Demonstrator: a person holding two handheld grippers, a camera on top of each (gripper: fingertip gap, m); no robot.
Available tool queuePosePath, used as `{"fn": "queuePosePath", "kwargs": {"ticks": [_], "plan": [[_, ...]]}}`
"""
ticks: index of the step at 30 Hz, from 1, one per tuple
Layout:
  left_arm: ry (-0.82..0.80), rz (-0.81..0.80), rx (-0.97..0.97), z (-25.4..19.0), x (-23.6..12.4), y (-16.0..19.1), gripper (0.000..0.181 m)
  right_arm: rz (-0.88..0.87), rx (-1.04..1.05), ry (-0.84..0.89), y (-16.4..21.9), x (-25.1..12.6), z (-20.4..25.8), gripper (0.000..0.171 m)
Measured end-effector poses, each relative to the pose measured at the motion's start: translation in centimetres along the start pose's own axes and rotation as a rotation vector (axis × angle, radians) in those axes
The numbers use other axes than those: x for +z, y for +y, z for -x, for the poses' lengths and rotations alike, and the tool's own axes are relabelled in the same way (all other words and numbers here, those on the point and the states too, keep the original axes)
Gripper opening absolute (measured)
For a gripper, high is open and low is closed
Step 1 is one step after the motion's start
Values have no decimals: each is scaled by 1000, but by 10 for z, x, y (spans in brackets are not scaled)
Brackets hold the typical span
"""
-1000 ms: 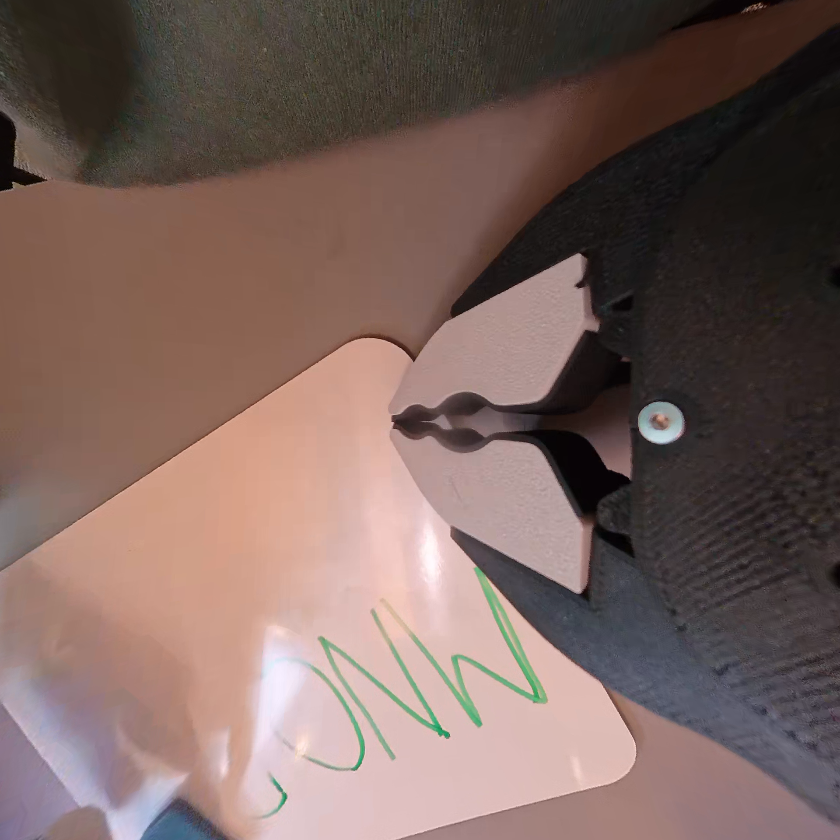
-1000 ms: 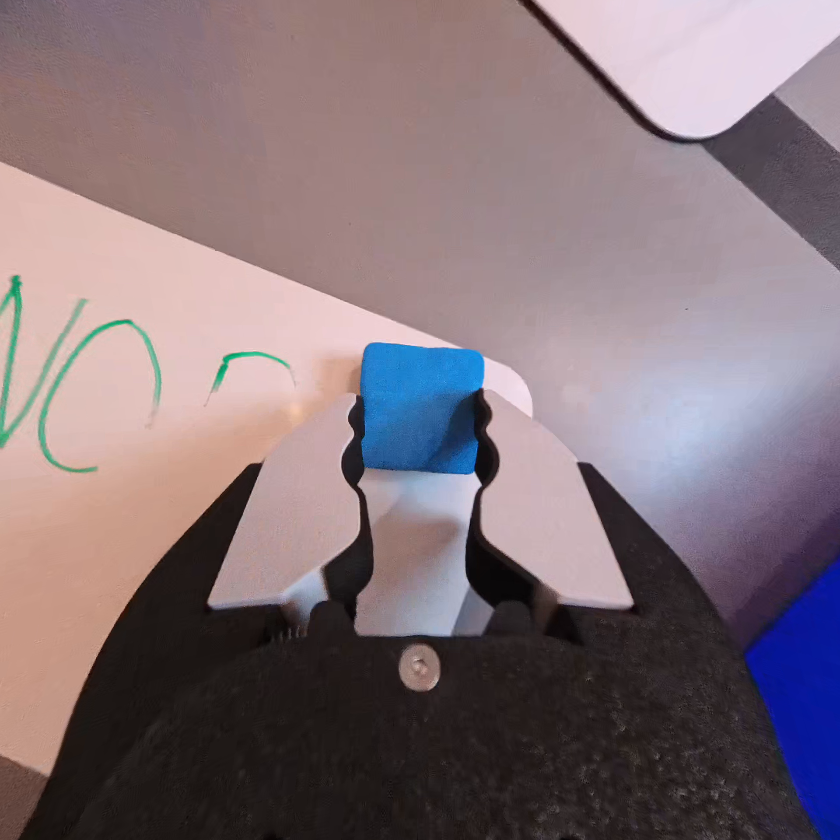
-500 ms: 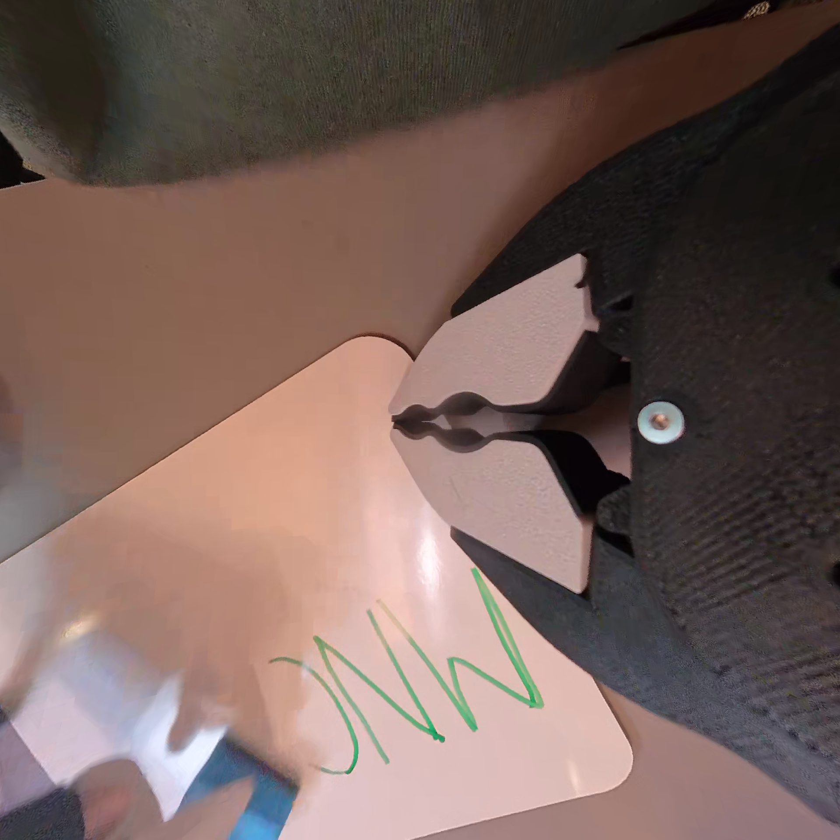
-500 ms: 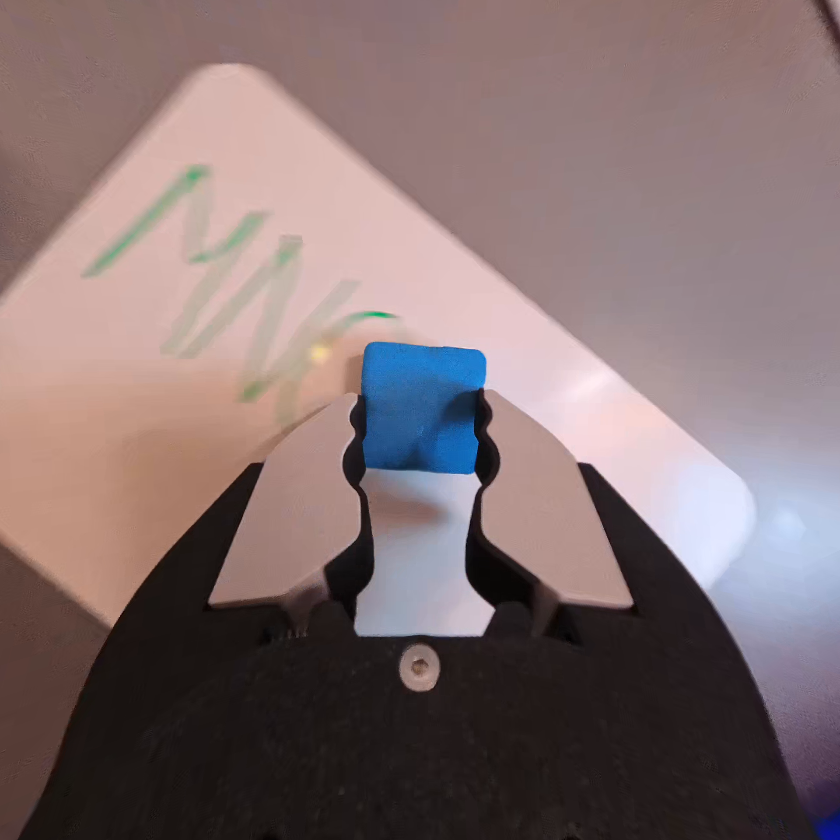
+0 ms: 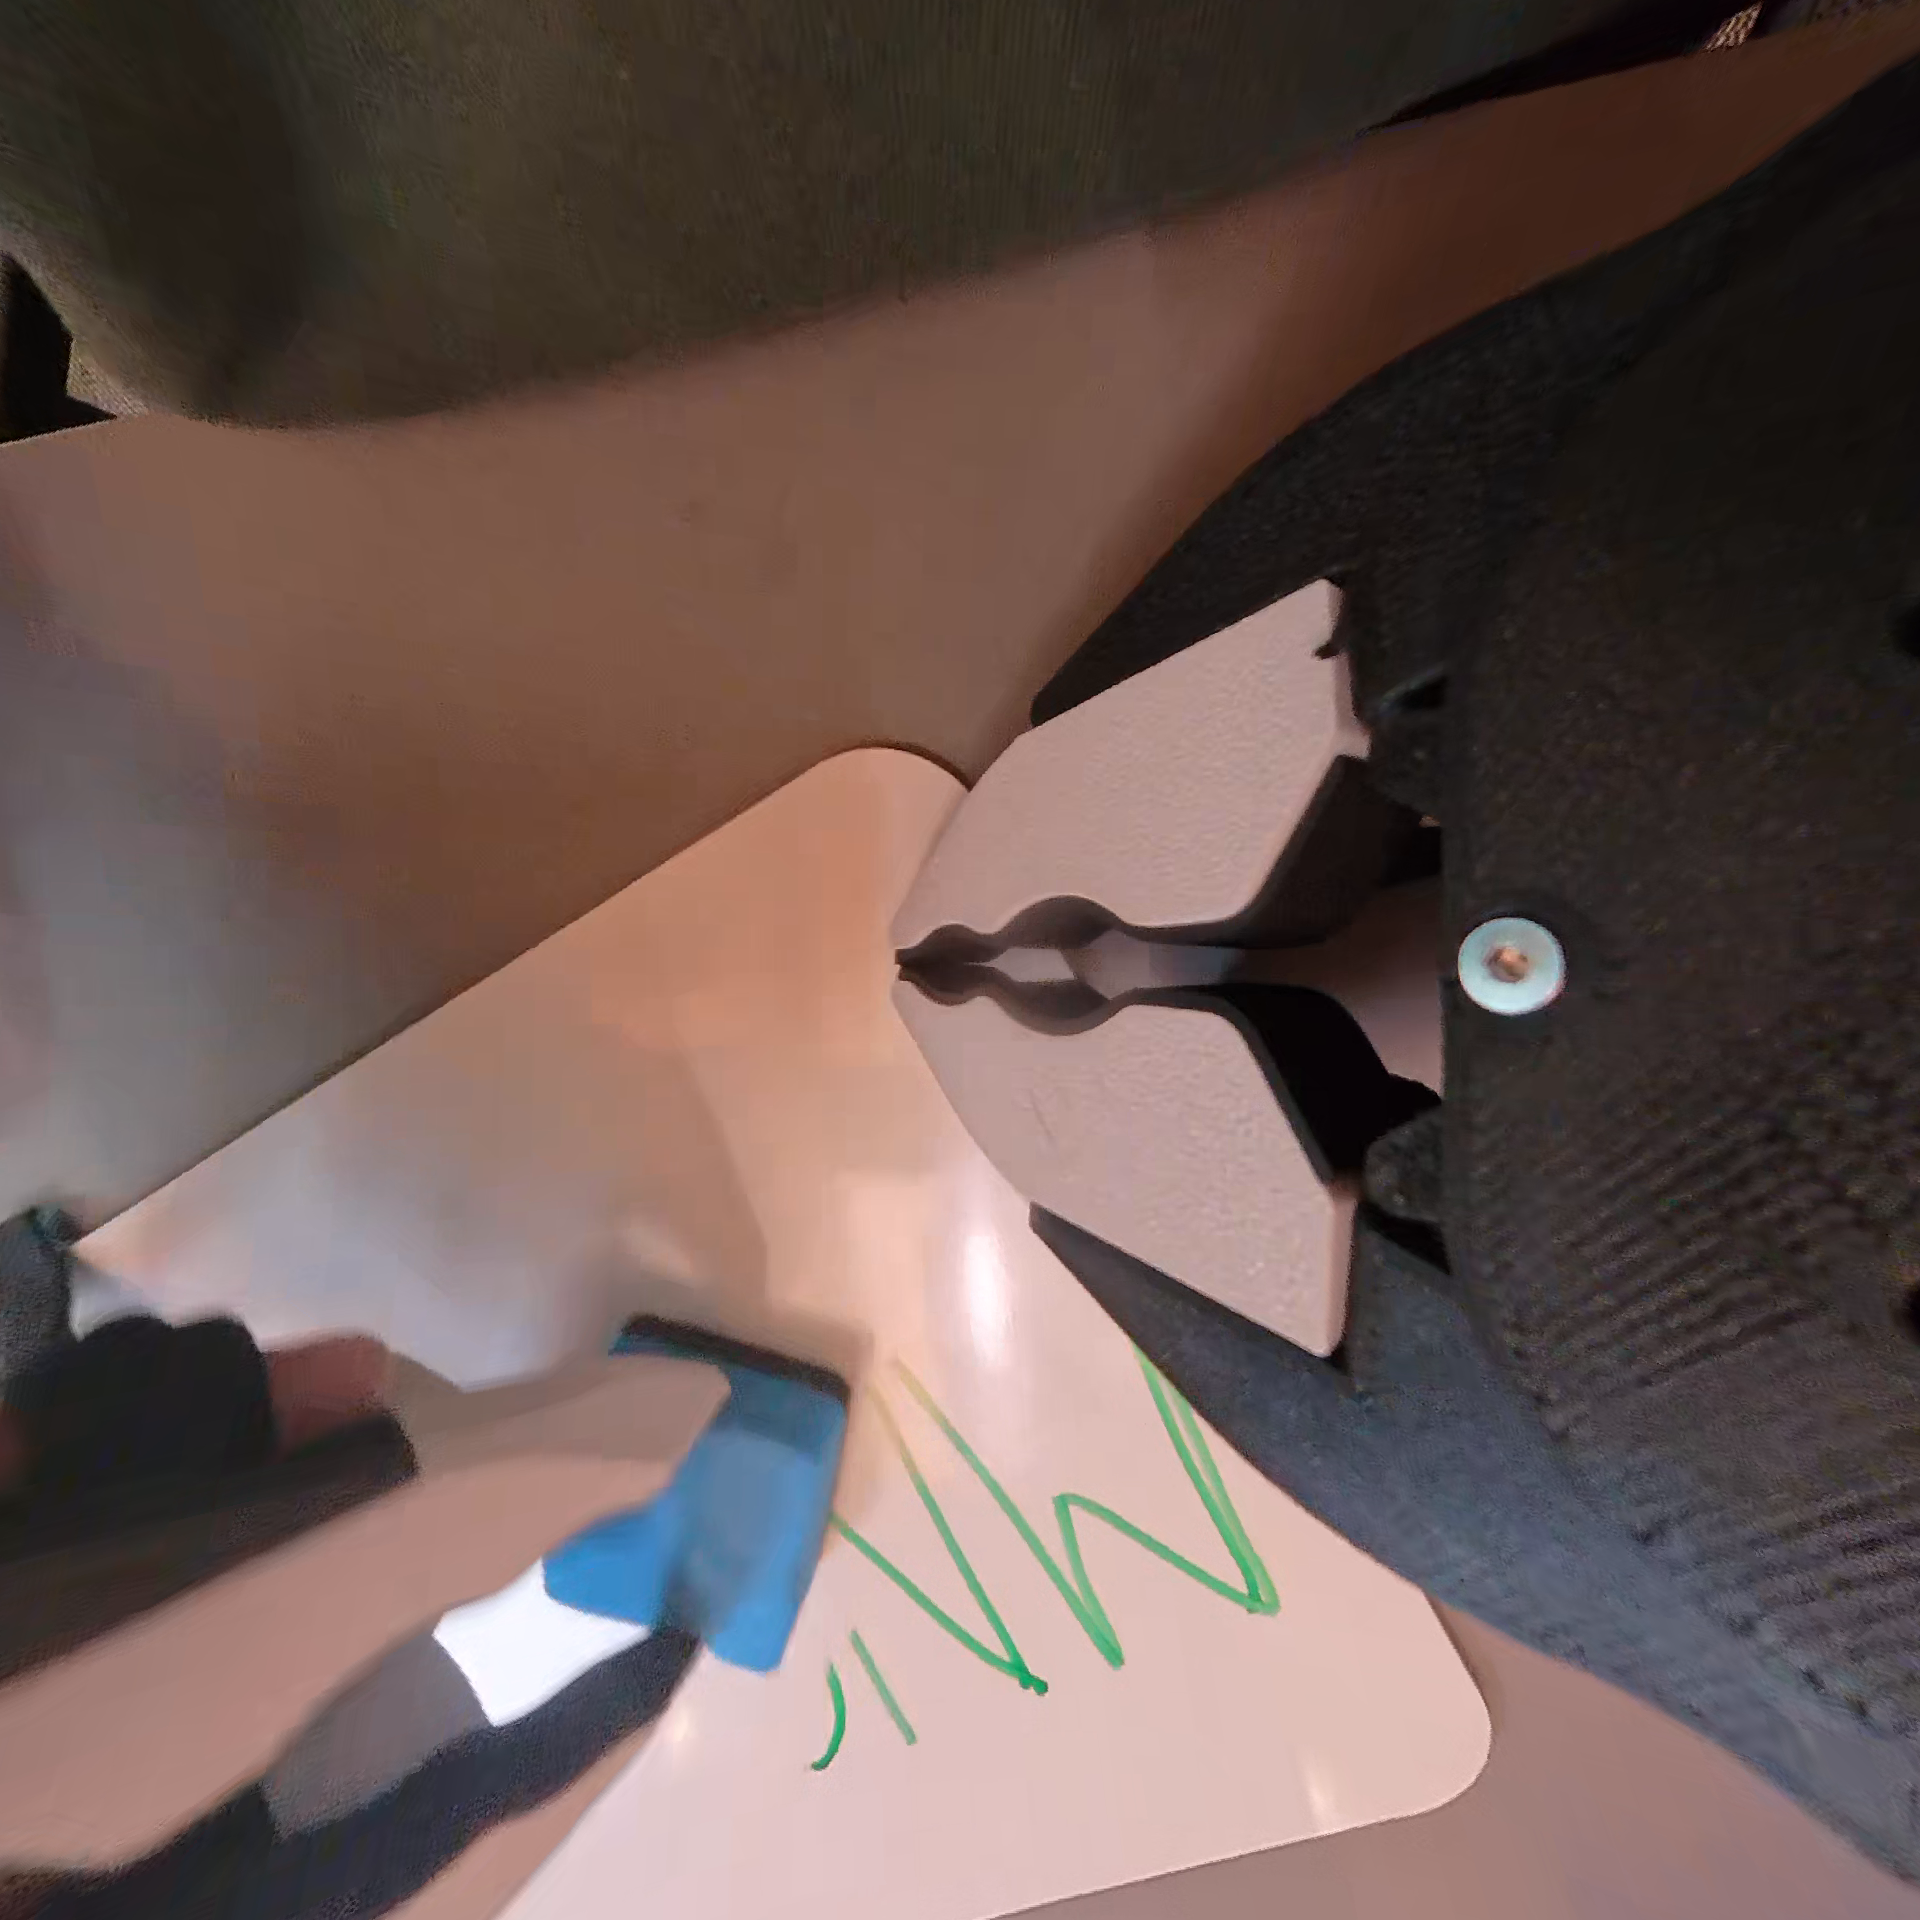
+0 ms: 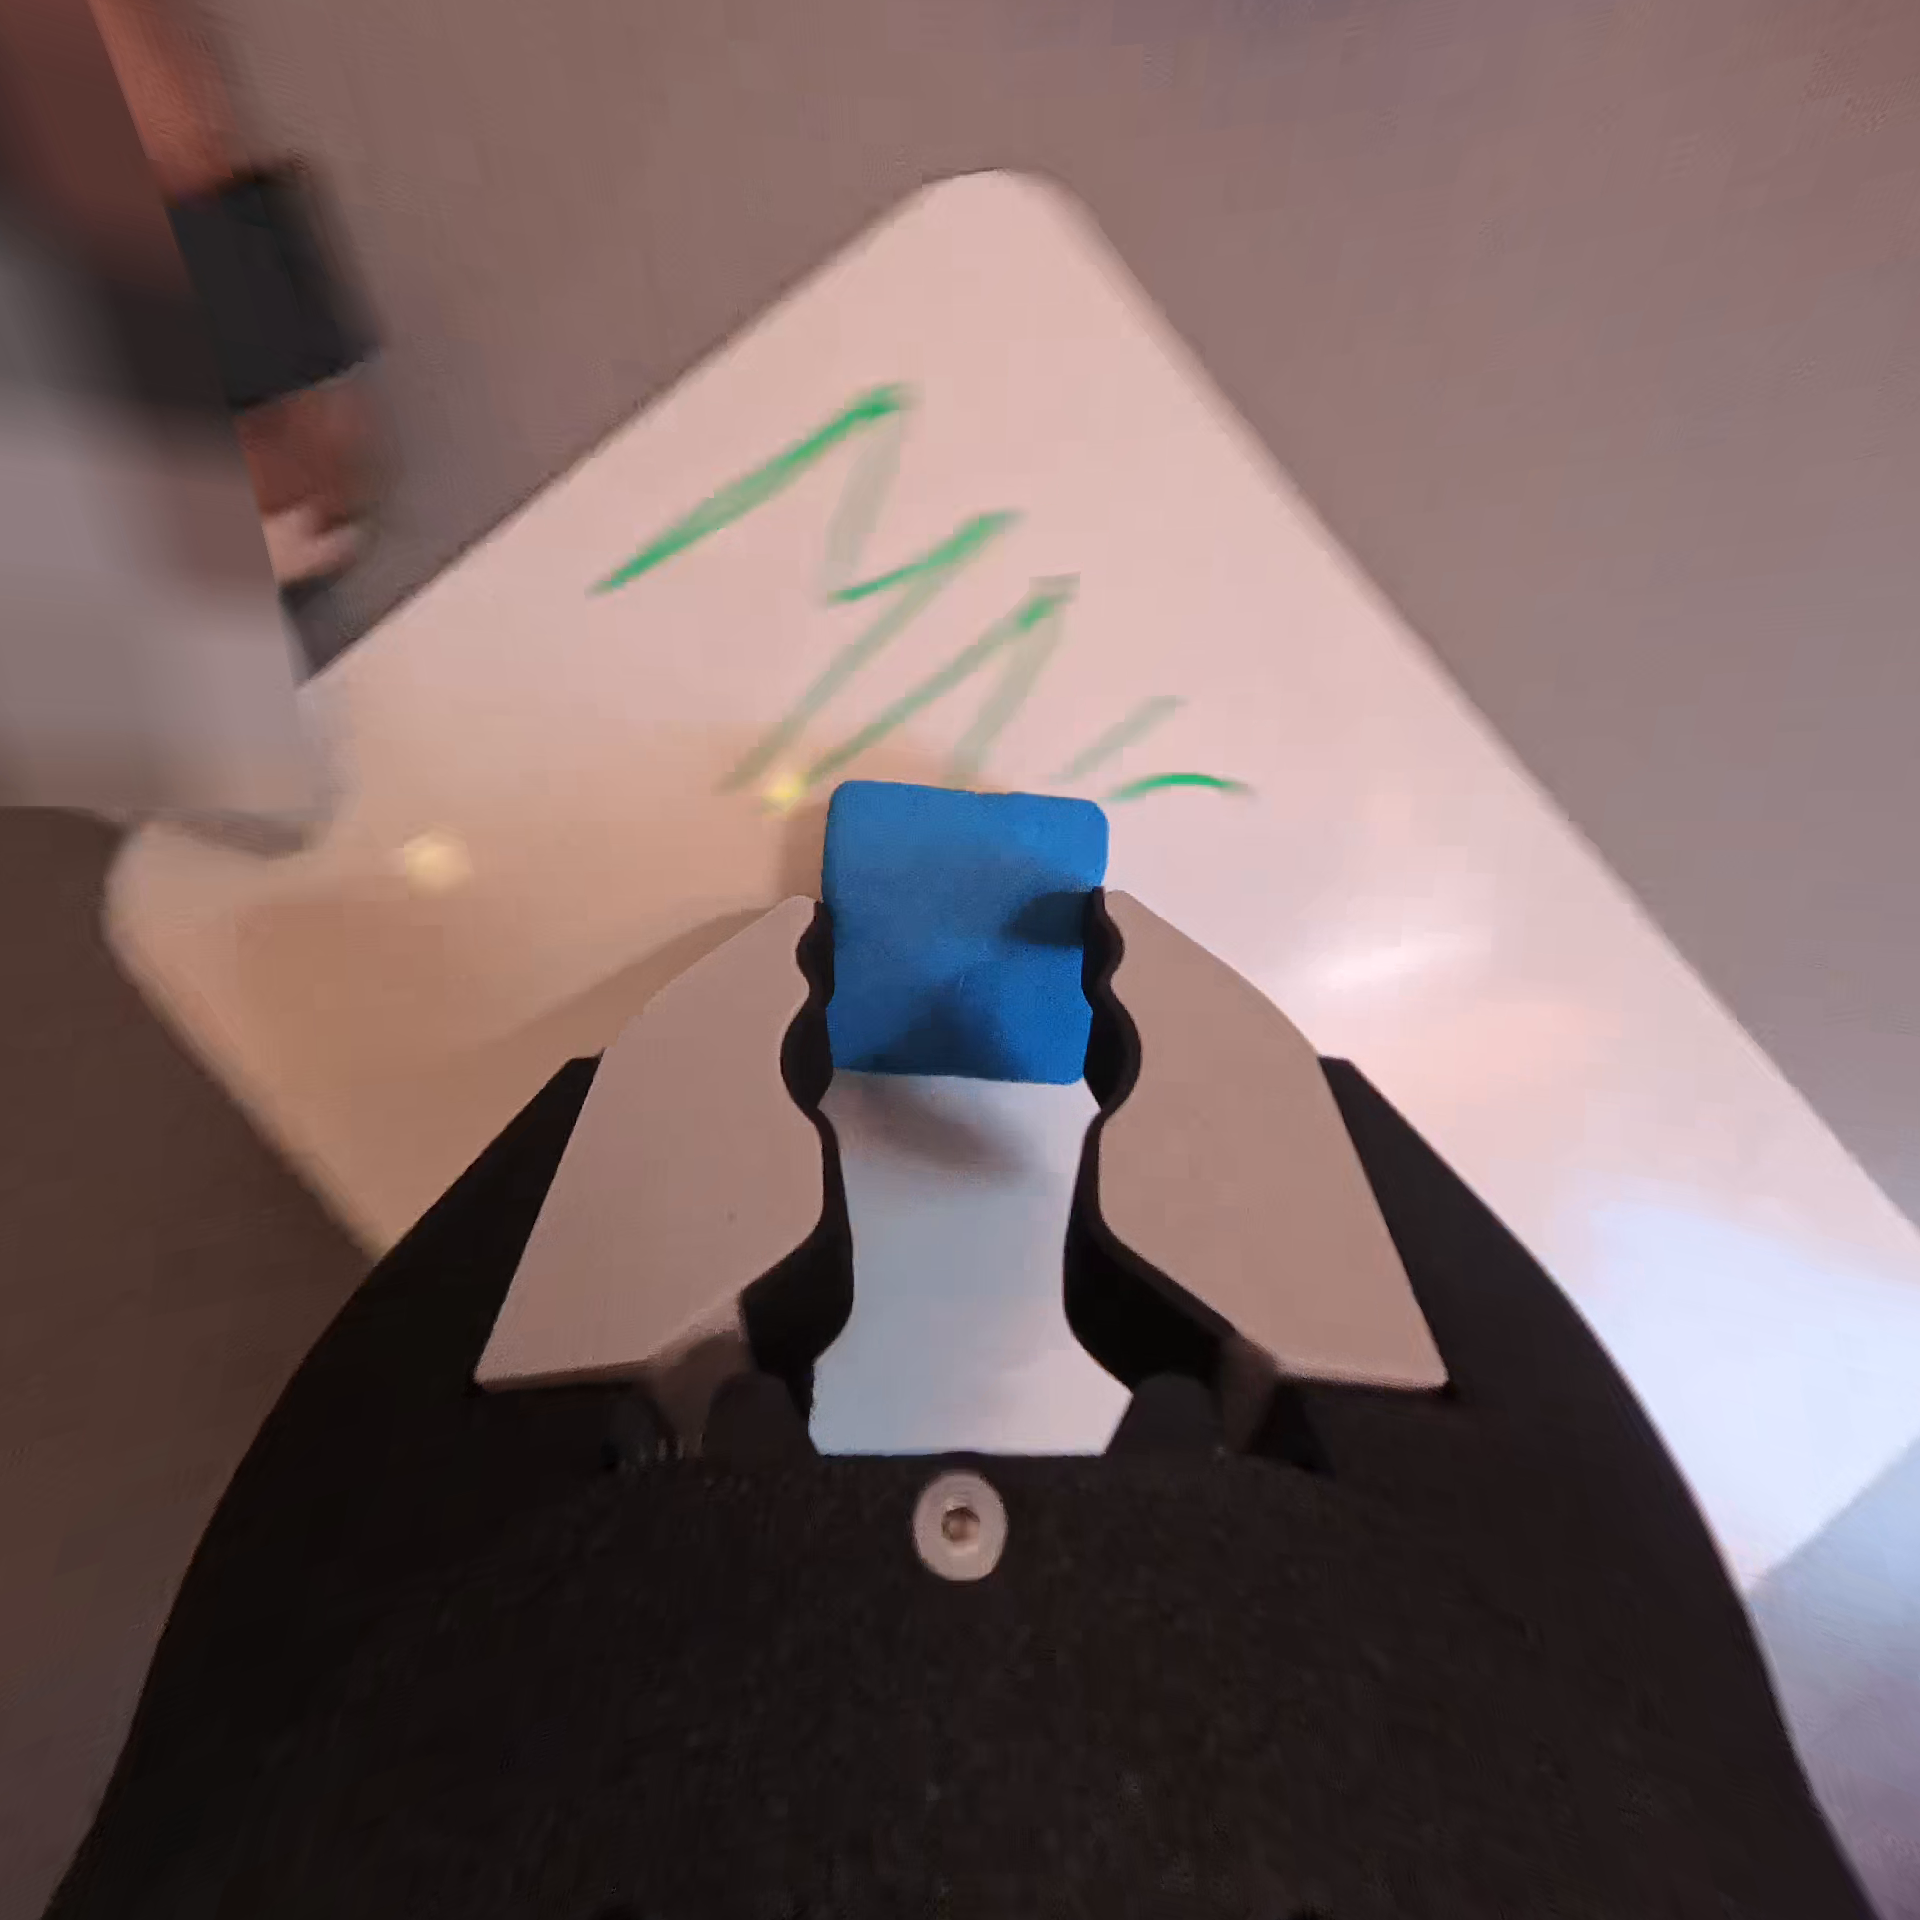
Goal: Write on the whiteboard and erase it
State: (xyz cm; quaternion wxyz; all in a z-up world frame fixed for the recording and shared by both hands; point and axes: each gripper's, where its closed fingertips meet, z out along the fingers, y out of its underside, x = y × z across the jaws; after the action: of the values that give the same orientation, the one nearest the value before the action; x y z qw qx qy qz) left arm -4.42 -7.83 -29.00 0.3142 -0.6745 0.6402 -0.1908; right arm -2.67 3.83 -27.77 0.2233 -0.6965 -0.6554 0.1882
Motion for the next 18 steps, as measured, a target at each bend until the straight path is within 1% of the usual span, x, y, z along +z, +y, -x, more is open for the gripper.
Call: {"fn": "queuePosePath", "kwargs": {"ticks": [2, 3, 4, 5, 6, 8, 9, 10, 11, 12, 14, 15, 16, 18], "plan": [[-12, 4, 7, 1, 0, 0, 0, -49, 128, 87, 2, 1, -56, 47], [-14, 4, 6, 2, 0, 0, 0, -58, 178, 110, 7, -2, -76, 47], [-14, 3, 3, 2, 0, 0, 0, -52, 191, 114, 12, -5, -82, 47], [-15, 3, 1, 2, 0, 0, 0, -36, 161, 109, 15, -7, -73, 46], [-18, 5, 0, 3, 0, 1, 0, -22, 114, 71, 15, -8, -51, 46], [-15, 5, -6, 3, 0, 1, 0, -16, -7, -26, 2, -1, 4, 46], [-13, 5, -8, 3, 0, 1, 0, -8, -65, -36, -7, 4, 19, 47], [-11, 4, -9, 3, 0, 1, 0, -5, -82, -39, -15, 10, 20, 47], [-11, 2, -10, 3, 0, 0, 0, -20, -43, -26, -23, 15, 5, 47], [-12, 2, -10, 3, 1, 0, 0, -46, 26, 11, -26, 19, -23, 47], [-19, 3, -6, 4, 1, 0, 0, -67, 140, 69, -18, 15, -72, 47], [-22, 3, -6, 4, 1, 0, 0, -60, 149, 75, -12, 12, -76, 47], [-23, 3, -6, 4, 0, 0, 0, -48, 116, 61, -10, 9, -63, 46], [-19, 2, -10, 4, 0, 1, 0, -39, -1, -31, -17, 12, -7, 46]]}}
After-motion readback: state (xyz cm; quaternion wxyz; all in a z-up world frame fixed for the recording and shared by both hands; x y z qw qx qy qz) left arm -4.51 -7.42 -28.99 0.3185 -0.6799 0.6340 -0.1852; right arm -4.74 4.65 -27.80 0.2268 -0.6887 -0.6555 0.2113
